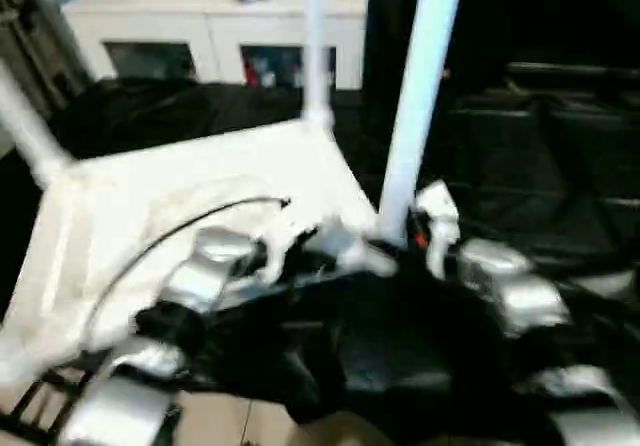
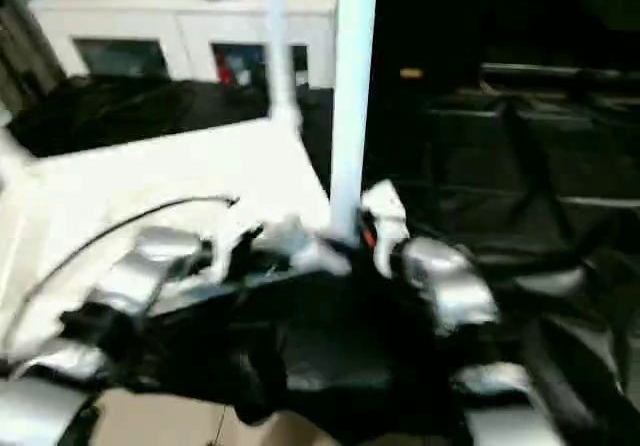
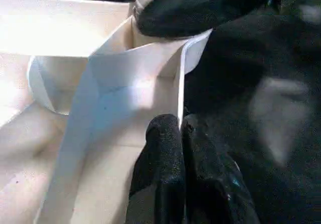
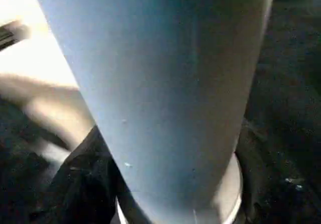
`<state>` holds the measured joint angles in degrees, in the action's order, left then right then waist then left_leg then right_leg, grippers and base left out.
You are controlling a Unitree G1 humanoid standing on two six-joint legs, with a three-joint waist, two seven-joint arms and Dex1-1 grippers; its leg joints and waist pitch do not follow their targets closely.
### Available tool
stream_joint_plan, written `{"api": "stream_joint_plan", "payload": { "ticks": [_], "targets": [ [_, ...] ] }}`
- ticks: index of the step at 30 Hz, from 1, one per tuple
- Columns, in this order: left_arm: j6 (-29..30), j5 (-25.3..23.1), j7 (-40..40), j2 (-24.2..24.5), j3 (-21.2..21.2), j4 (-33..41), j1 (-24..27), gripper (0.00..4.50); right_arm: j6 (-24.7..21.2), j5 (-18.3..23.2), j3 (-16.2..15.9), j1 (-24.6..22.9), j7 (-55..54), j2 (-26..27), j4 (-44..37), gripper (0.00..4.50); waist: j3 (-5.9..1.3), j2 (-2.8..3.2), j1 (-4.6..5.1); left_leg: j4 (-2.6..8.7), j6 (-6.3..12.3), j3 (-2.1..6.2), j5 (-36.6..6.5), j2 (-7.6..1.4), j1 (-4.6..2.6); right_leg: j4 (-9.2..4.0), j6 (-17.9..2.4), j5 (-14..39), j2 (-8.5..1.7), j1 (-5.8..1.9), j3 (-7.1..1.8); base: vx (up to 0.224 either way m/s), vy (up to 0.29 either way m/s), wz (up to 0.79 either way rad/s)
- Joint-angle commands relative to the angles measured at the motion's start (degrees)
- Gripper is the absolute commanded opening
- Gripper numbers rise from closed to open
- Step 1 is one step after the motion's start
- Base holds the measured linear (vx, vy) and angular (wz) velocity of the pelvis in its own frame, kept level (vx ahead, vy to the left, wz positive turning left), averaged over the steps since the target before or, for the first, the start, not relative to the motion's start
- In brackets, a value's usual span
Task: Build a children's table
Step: Rotate leg to tighten
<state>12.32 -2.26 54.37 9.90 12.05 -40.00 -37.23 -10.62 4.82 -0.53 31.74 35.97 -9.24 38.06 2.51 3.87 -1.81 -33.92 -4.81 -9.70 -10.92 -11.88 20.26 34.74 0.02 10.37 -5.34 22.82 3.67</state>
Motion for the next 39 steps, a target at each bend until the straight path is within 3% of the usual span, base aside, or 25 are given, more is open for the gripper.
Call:
{"api": "stream_joint_plan", "payload": {
  "ticks": [1,4,6,9,10,14,18,20,29,39],
  "targets": [
    [-0.31,0.82,-5.64,-3.62,-0.83,0.54,-3.53,0.00,-1.72,-1.80,-4.00,-1.10,-3.94,4.51,4.29,2.67,-3.05,-0.18,0.23,4.48,-0.14,0.10,-17.71,-0.16,-0.17,-5.54,-10.81,22.20,-2.15,-2.35,-1.53,0.000,0.000,0.00],
    [0.23,0.71,-10.28,-6.61,-1.46,-0.76,-4.70,0.00,-0.19,-2.66,-3.28,0.69,-9.50,7.92,7.06,2.67,-3.16,-0.15,0.28,4.46,0.63,0.06,-17.78,-0.13,0.00,-5.55,-10.90,21.02,-2.12,-2.43,-1.56,0.000,0.000,0.00],
    [0.15,0.64,-10.86,-7.63,-1.49,-0.78,-4.79,0.00,1.15,-3.14,-3.31,1.30,-10.29,8.94,7.89,3.37,-3.19,-0.15,0.25,4.39,0.90,-0.05,-17.51,-0.11,0.03,-5.59,-11.15,20.16,-2.11,-2.35,-1.56,0.000,0.000,0.00],
    [-0.61,0.88,-9.07,-8.10,-0.72,0.09,-4.15,0.00,2.40,-1.95,-2.17,2.24,-9.90,10.04,9.04,3.43,-3.44,-0.10,0.11,4.38,2.10,-0.01,-15.41,-0.24,0.44,-5.15,-11.98,16.29,-2.17,-2.68,-1.57,0.000,0.000,0.00],
    [-0.97,1.04,-7.95,-7.80,-0.38,0.51,-3.83,0.00,2.58,-1.90,-2.17,2.49,-9.50,9.96,9.24,3.73,-3.52,-0.03,0.10,4.36,2.28,0.00,-14.95,-0.28,0.48,-5.06,-12.27,15.45,-2.21,-2.70,-1.59,0.000,0.000,0.00],
    [-2.47,1.32,-4.29,-5.83,0.55,1.85,-2.66,0.00,4.22,-2.57,-3.44,2.66,-6.38,8.08,8.75,3.85,-3.83,0.08,0.17,4.15,3.65,-0.09,-11.49,-0.37,0.67,-4.34,-14.62,7.47,-2.10,-3.04,-1.50,0.000,0.000,0.00],
    [-3.88,1.84,0.85,-2.85,1.30,3.09,-1.24,0.00,6.10,-2.14,-5.05,1.81,3.81,4.24,7.04,3.85,-4.02,-0.01,0.16,3.75,5.83,-0.27,-9.13,-0.38,1.05,-4.00,-16.03,3.71,-2.23,-3.44,-1.34,0.000,0.000,0.00],
    [-4.62,2.11,2.99,-1.80,1.49,3.56,-0.70,0.00,6.75,-1.97,-5.98,1.10,8.90,2.52,5.90,3.85,-4.05,0.03,-0.14,3.57,6.87,-0.40,-8.24,-0.60,0.89,-3.85,-16.74,2.12,-2.21,-3.37,-1.34,0.000,0.000,0.00],
    [-5.65,3.59,13.92,3.40,3.28,6.99,1.34,0.00,6.49,1.09,-9.18,-2.43,27.70,-4.30,-1.00,3.85,-3.76,0.09,-0.96,3.98,6.00,-0.38,-11.28,-1.01,0.58,-3.90,-16.96,5.69,-2.14,-3.16,-1.36,0.000,0.000,0.00],
    [-5.01,4.48,20.58,7.19,3.96,8.94,2.24,0.00,4.01,0.71,-13.11,-4.34,38.25,-8.55,-5.22,3.70,-3.81,-0.18,-1.60,3.91,5.97,-0.38,-9.44,-0.98,0.61,-3.78,-16.64,6.00,-2.28,-3.06,-1.48,0.000,0.000,0.00]
  ]
}}
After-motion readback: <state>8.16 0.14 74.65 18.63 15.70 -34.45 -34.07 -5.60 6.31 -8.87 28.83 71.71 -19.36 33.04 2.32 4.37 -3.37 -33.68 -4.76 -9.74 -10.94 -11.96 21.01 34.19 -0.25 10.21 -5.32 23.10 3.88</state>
